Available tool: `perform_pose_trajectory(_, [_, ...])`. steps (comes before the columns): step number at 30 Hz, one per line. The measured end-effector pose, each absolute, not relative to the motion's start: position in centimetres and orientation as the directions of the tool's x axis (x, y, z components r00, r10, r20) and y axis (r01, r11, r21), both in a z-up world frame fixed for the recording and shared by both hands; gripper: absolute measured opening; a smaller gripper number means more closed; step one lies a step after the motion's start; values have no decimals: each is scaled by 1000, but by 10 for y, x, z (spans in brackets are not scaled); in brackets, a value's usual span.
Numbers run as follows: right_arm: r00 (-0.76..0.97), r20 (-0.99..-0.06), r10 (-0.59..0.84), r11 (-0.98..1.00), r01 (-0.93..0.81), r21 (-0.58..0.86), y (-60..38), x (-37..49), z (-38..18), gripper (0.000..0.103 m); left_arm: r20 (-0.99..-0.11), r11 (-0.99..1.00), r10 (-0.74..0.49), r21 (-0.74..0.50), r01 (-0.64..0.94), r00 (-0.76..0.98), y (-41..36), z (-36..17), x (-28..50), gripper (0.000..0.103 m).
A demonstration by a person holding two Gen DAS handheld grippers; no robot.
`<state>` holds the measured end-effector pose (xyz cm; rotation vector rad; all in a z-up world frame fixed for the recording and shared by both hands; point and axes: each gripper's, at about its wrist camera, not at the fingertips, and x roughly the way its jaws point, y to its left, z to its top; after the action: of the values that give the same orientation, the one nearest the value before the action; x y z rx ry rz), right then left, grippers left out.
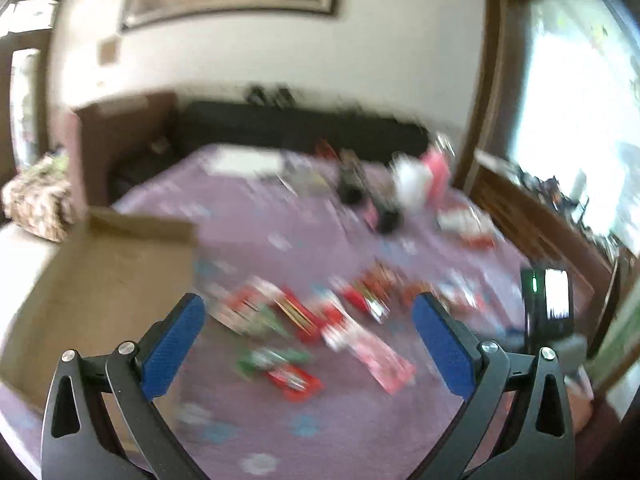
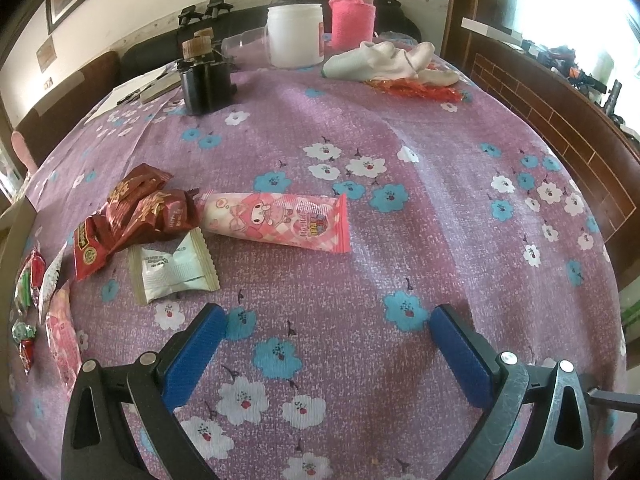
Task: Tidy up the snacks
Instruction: 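Grasp the pink cartoon snack bar with the right gripper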
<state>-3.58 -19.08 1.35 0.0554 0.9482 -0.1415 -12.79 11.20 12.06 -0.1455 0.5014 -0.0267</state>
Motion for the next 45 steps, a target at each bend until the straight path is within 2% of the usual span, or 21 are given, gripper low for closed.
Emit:
perform_pose_trajectory(2, [572,-812,-112,989,147,-34,-187,-39,15,102,-454,990,-17,-131,-48,891,132,136,-132,103])
perform_pose_trajectory(4, [568,-813,-129,988,145,-56,-183,-43,19,95,-440,988,9,-134,-75,898,147,142,-139,103])
perform_pose_trajectory(7, [643,-753,-142,989,124,-80,-171,-62,41,93,-419,985,9,-155,-82,908,167,141,-140,103])
perform_pose_trajectory(9, [725,-679,-111,994,84,-72,-160,-80,63,94,-415,981,-11,-180,-70,910,180,135,-136,103])
perform_pose_trajectory(12, [769,-639,16,999,-39,-23,-140,-95,78,94,-461,974,-43,-219,-66,887,187,121,-129,103])
perform_pose_trajectory(17, [679,-705,204,961,-277,11,-86,-98,61,89,-582,955,-155,-294,-29,798,186,92,-108,103])
perform_pose_trajectory(19, [658,-718,227,944,-331,-5,-66,-96,51,78,-601,959,-162,-284,-19,783,179,87,-104,103])
perform_pose_trajectory(24, [606,-760,235,923,-383,-20,-34,-76,27,62,-623,957,-200,-288,16,756,167,81,-94,103])
perform_pose_trajectory(26, [593,-769,241,924,-383,-6,-34,-69,21,40,-631,953,-231,-301,40,741,161,78,-86,103])
perform_pose_trajectory(27, [578,-775,254,922,-386,14,-35,-66,19,37,-634,951,-246,-306,54,733,158,78,-81,103])
perform_pose_trajectory(28, [569,-776,272,923,-383,43,-38,-65,18,30,-639,950,-256,-306,66,725,153,77,-77,103])
perform_pose_trajectory(32, [599,-761,251,943,-328,53,-56,-70,23,29,-681,956,-273,-268,116,679,126,72,-57,103])
perform_pose_trajectory(38, [641,-744,190,976,-204,74,-93,-72,26,30,-727,947,-317,-201,252,609,73,57,-25,82])
perform_pose_trajectory(42, [627,-751,205,977,-172,123,-107,-68,23,30,-796,953,-271,-144,266,542,52,35,2,68])
perform_pose_trajectory(43, [623,-754,206,977,-171,125,-107,-67,22,30,-813,955,-261,-137,263,521,50,28,6,61])
perform_pose_trajectory(45, [620,-757,207,977,-170,128,-107,-67,21,30,-807,953,-235,-81,293,542,43,24,4,55])
